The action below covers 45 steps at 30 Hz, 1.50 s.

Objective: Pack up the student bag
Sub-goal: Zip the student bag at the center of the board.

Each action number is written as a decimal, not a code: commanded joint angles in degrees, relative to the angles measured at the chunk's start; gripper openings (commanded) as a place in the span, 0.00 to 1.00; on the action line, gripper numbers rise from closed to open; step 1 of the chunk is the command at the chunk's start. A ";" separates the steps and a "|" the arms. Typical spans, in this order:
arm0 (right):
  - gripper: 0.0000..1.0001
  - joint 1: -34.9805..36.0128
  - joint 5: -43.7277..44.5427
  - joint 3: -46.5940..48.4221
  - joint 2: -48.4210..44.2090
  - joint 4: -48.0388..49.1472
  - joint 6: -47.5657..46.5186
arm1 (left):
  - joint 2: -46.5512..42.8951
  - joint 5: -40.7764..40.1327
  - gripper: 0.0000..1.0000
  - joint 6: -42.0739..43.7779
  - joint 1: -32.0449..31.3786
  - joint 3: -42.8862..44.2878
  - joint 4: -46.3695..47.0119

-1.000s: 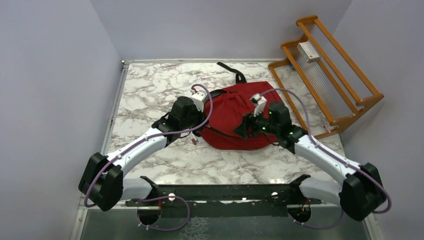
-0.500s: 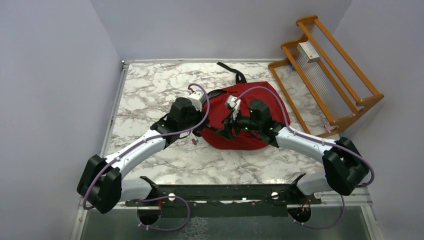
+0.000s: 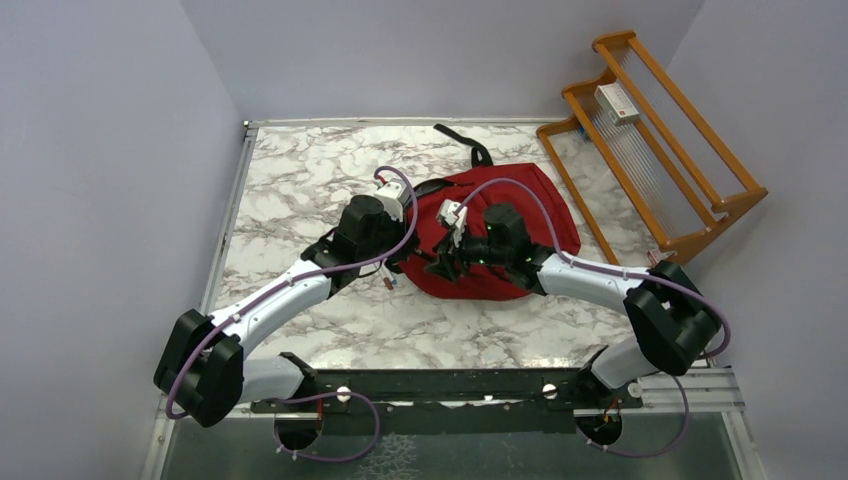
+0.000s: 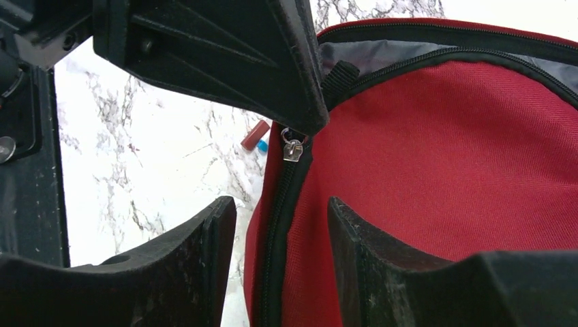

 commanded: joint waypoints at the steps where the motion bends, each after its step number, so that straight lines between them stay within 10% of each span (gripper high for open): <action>1: 0.51 0.71 2.62 0.10 1.36 4.66 -0.72 | -0.96 0.91 0.00 -0.48 0.43 0.25 2.24; 21: 0.02 1.35 -5.65 0.85 0.00 -9.31 -2.85 | 0.80 -5.98 0.00 -2.42 2.38 2.99 1.50; 45: 0.00 1.35 -11.79 3.07 -7.02 -34.38 -4.03 | 10.86 -12.44 0.00 6.06 9.22 14.15 2.56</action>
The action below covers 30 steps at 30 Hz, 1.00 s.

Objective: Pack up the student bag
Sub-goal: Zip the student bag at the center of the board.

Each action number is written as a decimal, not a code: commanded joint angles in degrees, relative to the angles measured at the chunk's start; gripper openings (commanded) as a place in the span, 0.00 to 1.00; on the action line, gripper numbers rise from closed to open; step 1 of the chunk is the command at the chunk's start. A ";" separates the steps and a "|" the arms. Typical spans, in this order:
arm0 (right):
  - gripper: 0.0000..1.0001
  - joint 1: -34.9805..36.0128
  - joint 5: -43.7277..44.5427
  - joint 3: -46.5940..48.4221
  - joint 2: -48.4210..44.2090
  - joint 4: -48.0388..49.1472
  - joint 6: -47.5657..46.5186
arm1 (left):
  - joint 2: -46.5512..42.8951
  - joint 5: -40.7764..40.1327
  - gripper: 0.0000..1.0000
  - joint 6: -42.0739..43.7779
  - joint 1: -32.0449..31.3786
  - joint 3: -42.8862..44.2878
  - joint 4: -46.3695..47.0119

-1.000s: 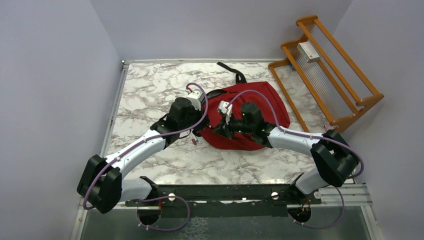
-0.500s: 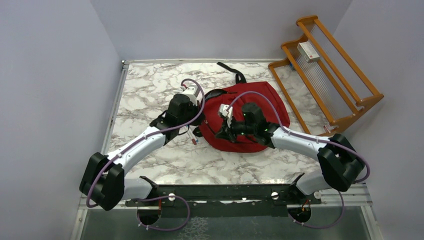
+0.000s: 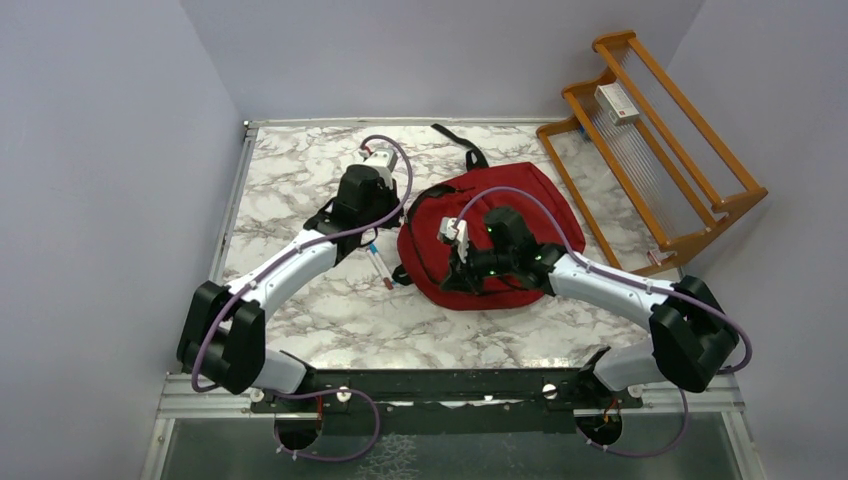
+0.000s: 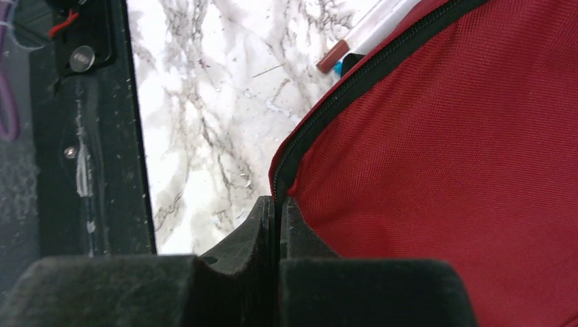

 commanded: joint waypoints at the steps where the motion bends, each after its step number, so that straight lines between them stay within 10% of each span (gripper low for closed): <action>1: 0.00 0.57 -7.04 1.86 -1.62 -14.73 0.23 | 3.86 -4.75 0.00 4.55 2.75 5.90 4.83; 13: 0.02 0.83 -11.80 5.09 -5.16 -24.32 0.69 | 13.42 8.63 0.00 6.83 3.40 14.84 6.21; 21: 0.36 0.83 8.45 3.86 -10.59 -13.63 12.83 | 11.86 14.22 0.00 7.38 3.36 11.77 8.87; 30: 0.48 0.83 26.36 4.71 -7.36 5.30 37.23 | 11.19 16.10 0.00 6.31 3.36 10.49 10.21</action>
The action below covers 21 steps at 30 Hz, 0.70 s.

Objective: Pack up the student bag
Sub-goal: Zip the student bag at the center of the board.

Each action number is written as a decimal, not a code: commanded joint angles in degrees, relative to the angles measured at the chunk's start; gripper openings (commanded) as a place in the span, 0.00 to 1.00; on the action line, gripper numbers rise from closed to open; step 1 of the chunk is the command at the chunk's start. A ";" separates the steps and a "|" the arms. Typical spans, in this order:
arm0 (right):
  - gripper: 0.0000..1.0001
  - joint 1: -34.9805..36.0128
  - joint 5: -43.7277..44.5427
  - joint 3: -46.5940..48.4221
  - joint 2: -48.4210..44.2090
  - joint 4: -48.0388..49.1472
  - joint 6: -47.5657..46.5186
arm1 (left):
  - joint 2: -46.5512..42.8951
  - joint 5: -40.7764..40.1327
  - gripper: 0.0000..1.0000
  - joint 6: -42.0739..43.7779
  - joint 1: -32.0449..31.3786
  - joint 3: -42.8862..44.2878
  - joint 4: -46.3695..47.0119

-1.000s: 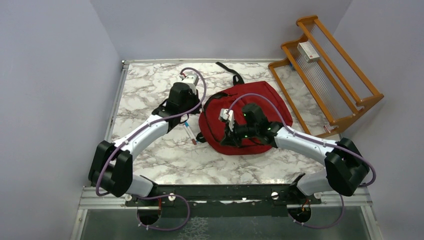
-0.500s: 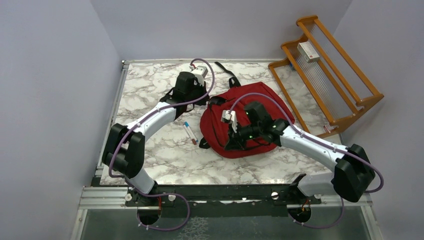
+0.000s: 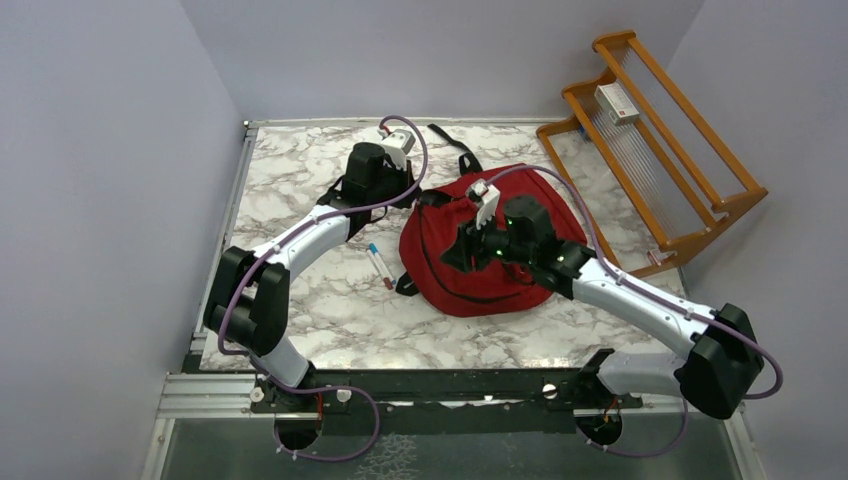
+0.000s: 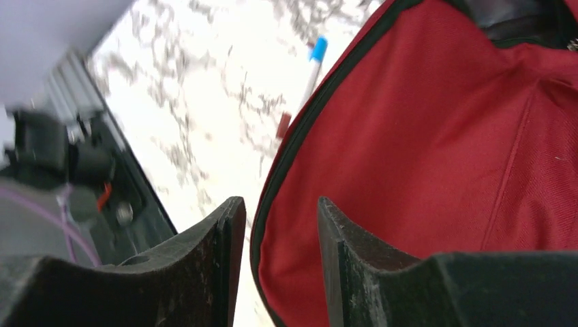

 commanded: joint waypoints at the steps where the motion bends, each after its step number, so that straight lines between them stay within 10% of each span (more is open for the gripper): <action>1: 0.48 0.41 12.64 1.83 4.64 10.08 15.33 | -2.02 2.84 0.00 0.04 0.38 -0.49 4.19; 21: 0.54 0.41 21.12 17.01 26.16 10.60 23.40 | -2.06 3.69 0.00 -0.17 0.38 -0.94 4.96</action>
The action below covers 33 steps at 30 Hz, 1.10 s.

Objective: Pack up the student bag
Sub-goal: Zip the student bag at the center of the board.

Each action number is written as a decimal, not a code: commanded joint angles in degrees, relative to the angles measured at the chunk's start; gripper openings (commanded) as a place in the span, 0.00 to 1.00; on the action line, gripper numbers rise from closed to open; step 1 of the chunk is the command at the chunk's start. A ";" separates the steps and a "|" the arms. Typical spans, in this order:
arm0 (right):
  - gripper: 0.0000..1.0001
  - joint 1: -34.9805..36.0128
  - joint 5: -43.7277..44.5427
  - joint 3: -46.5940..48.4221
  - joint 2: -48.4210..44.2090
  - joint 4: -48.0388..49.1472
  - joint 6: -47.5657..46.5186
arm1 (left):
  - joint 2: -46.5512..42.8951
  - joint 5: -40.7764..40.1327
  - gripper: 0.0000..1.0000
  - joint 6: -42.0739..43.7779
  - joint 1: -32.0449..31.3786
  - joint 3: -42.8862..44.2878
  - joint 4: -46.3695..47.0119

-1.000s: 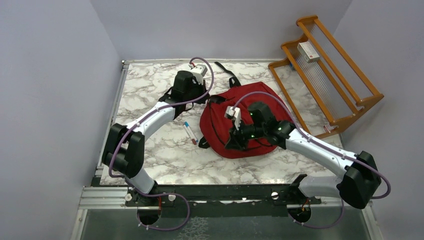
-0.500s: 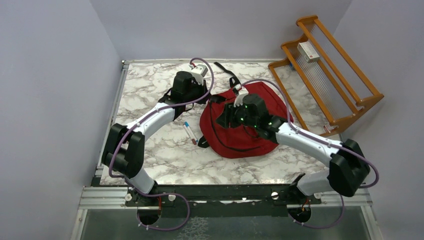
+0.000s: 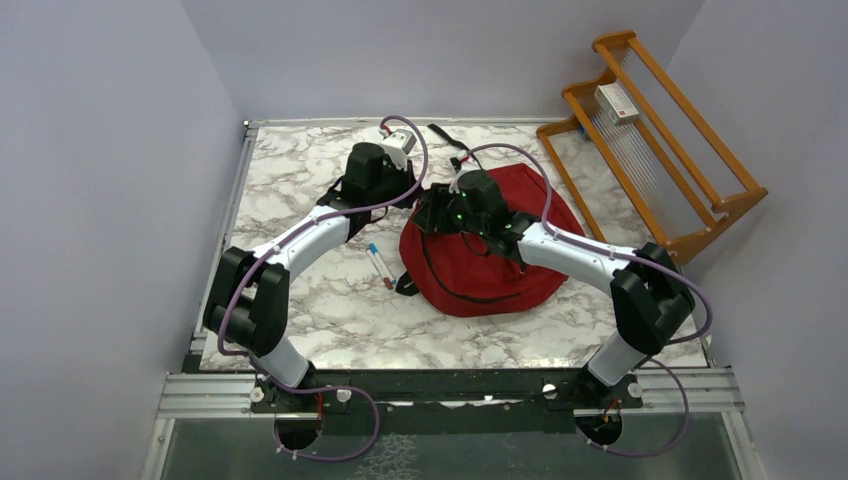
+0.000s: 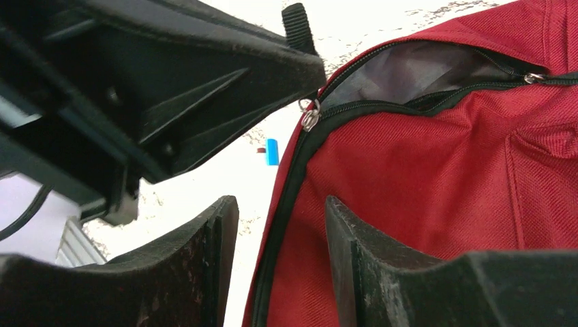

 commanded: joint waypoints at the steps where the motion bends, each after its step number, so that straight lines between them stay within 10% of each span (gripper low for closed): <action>1: 0.53 0.44 3.12 2.86 2.99 -0.10 0.39 | -1.85 1.92 0.00 -0.20 0.36 -0.47 3.34; 20: 0.02 0.66 -11.08 -3.36 0.39 3.52 -4.36 | -1.38 2.95 0.00 -0.20 0.36 0.01 2.94; 33: 0.01 1.05 -27.56 -11.91 -7.49 5.05 -9.88 | 0.41 4.06 0.00 -0.45 0.36 0.41 2.80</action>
